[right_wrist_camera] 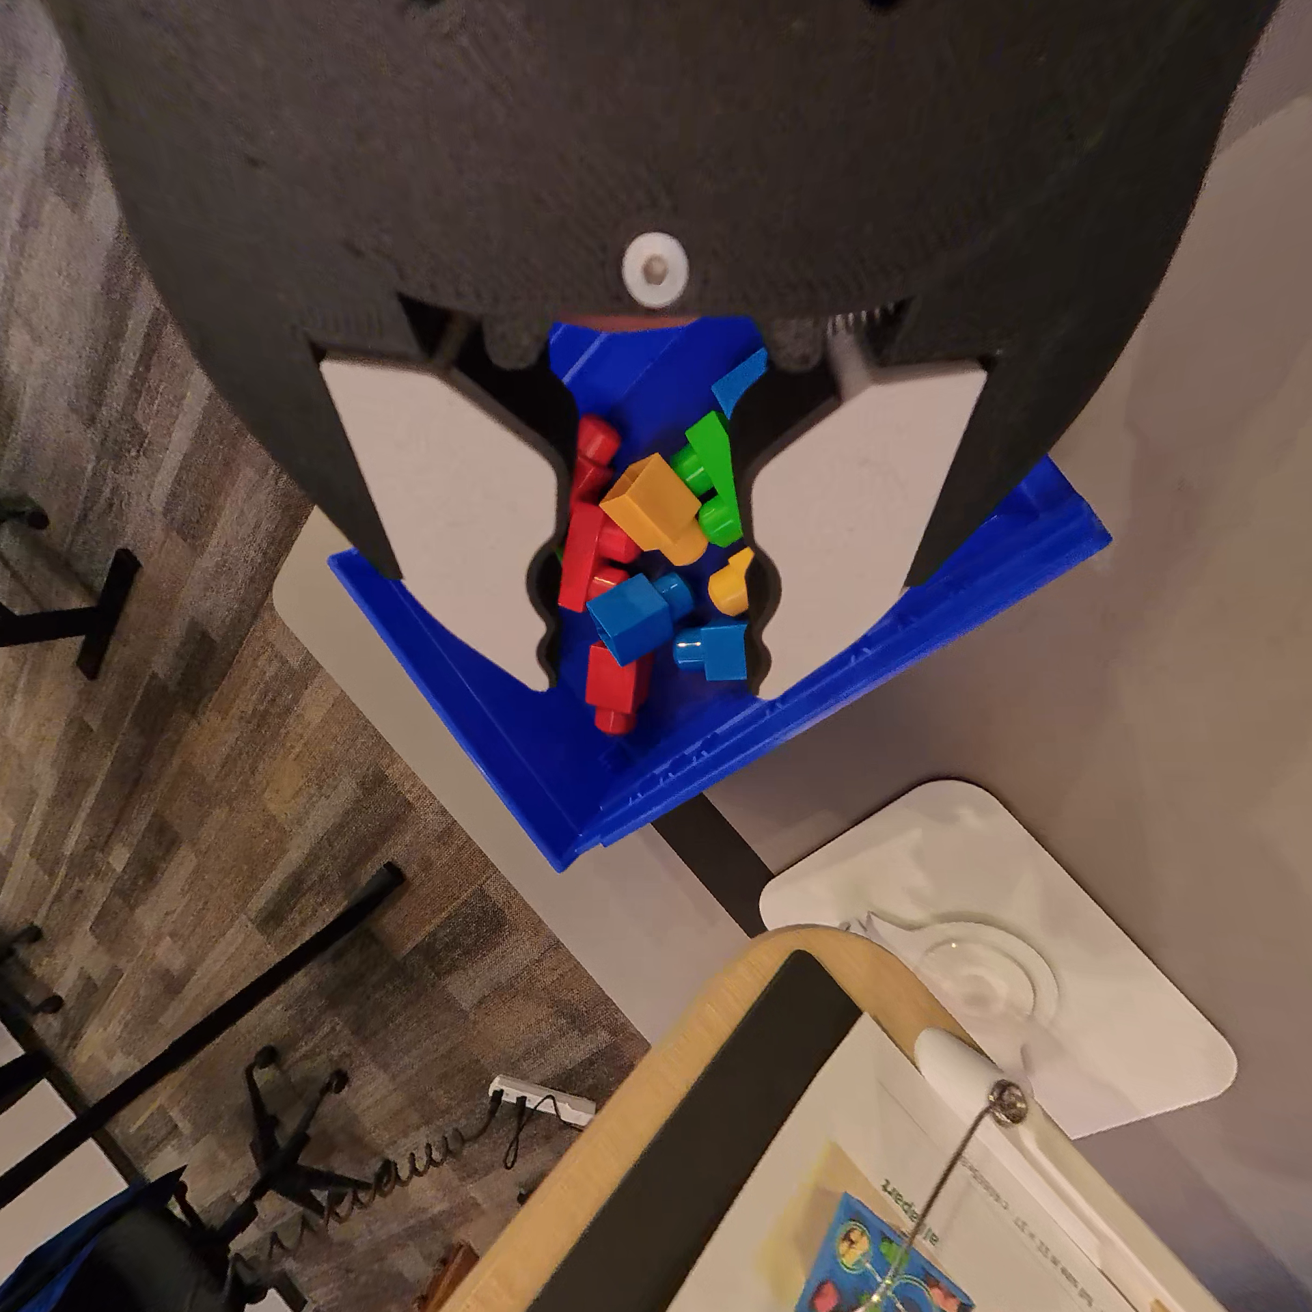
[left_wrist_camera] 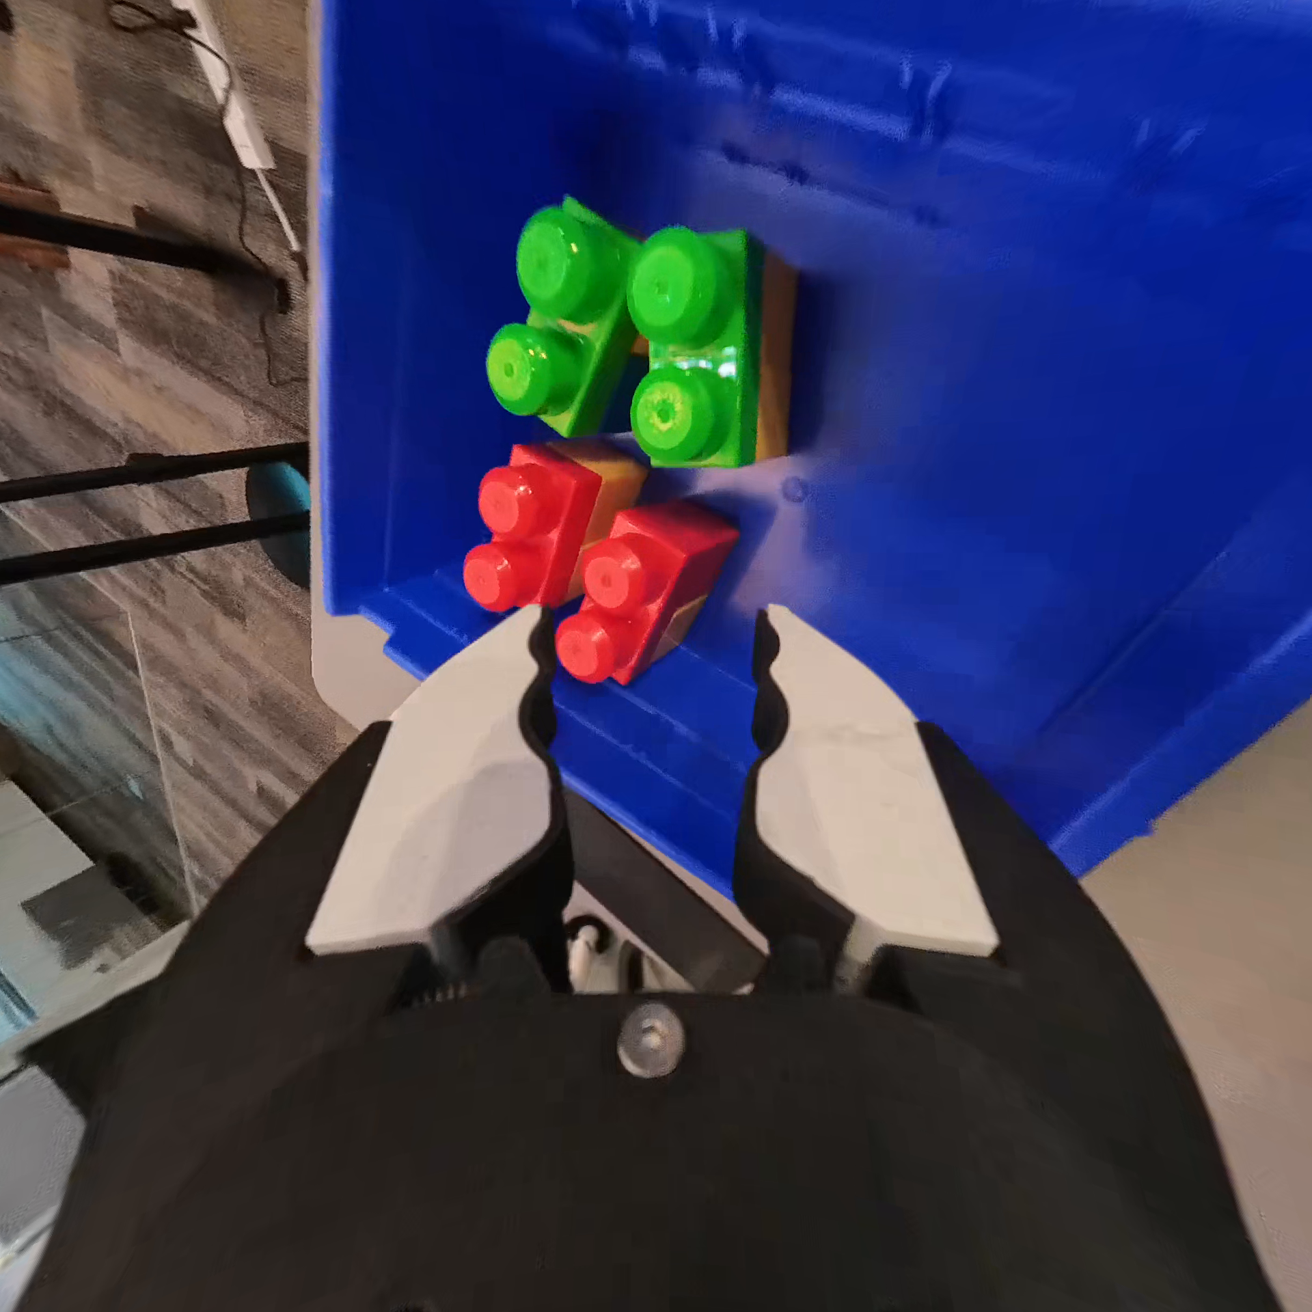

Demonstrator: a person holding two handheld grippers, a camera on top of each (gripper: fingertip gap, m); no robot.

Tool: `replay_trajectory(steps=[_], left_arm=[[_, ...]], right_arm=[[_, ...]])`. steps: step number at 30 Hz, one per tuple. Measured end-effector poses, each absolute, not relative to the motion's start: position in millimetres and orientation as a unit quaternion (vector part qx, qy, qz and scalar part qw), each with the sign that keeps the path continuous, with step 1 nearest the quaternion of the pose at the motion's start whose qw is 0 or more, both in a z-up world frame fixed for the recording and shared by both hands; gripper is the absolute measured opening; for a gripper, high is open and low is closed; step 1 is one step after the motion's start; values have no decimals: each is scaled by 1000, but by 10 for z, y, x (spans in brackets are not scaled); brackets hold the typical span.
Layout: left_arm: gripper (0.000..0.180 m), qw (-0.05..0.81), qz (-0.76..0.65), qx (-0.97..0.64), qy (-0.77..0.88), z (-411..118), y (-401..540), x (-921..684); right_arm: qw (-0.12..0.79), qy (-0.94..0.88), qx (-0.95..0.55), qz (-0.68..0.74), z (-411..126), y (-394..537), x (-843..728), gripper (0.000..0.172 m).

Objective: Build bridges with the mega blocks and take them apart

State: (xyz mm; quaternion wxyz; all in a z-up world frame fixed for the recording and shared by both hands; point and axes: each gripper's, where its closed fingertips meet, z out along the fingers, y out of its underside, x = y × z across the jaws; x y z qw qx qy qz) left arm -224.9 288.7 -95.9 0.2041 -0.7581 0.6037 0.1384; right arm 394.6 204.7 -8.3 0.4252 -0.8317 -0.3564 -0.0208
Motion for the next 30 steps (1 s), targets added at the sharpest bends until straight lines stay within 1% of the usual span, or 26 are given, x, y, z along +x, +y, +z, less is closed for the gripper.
replay_trajectory(steps=[5,8,11,14,15,17,18,21,24,27,29,30], left_arm=[[57,110,162,-738,645,-1408,3057,-2474],[59,85,170,-731,656,-1555,3132,-2509],[57,51,197,-721,662,-1646,3199,-2612],[56,36,191,-729,656,-1740,3221,-2649],[54,35,191,-733,652,-1744,3231,-2652],[42,33,185,-742,643,-1730,3226,-2652],[42,33,184,-747,638,-1727,3222,-2655],[40,54,169,-770,613,-1696,3182,-2620],[40,112,142,-803,568,-1505,3121,-2570],[39,219,61,-829,512,-1108,2994,-2346],[39,301,-19,-825,477,-742,2862,-2090],[38,329,-38,-821,465,-569,2791,-2013]], right_arm=[[420,-370,-828,-30,-109,2048,3852,50],[421,-376,-825,-24,-108,2047,3789,49],[419,-380,-825,-26,-126,2057,3767,49],[417,-381,-825,-27,-143,2068,3754,49],[416,-383,-824,-27,-150,2070,3749,49],[415,-384,-825,-27,-157,2071,3744,49],[415,-384,-824,-26,-154,2070,3738,49],[425,-388,-817,-24,-98,2051,3710,47],[451,-399,-798,-26,56,1991,3641,44],[487,-425,-763,-25,267,1884,3476,43],[515,-444,-733,-27,417,1797,3320,42],[525,-452,-720,-26,480,1746,3236,42]])
